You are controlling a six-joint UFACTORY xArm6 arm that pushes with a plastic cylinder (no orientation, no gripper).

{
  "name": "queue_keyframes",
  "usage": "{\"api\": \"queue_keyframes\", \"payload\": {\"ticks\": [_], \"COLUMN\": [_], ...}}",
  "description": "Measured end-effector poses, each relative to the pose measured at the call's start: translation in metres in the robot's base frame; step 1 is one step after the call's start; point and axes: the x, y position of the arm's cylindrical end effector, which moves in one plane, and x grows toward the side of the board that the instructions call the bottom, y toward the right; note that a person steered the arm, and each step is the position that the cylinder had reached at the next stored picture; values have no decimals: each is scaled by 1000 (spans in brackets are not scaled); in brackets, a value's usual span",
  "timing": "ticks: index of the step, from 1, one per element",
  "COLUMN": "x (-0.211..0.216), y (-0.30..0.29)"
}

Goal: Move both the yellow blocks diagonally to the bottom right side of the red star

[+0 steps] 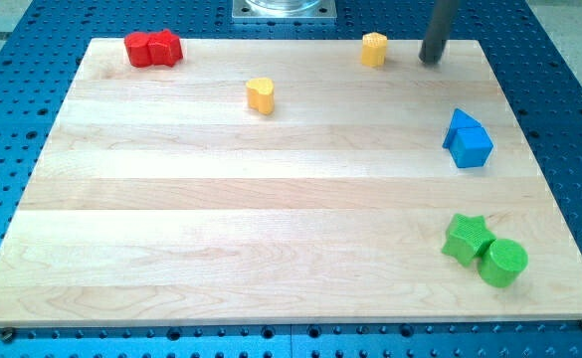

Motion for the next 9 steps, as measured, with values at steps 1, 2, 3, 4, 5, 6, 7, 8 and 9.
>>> {"api": "queue_keyframes", "payload": {"ticks": [1,2,3,4,5,6,7,8,9], "x": [0,37,51,7,33,48,76,87,31], "y": [-55,-149,-197,-215,-255,-264,-335,-445,-490]}}
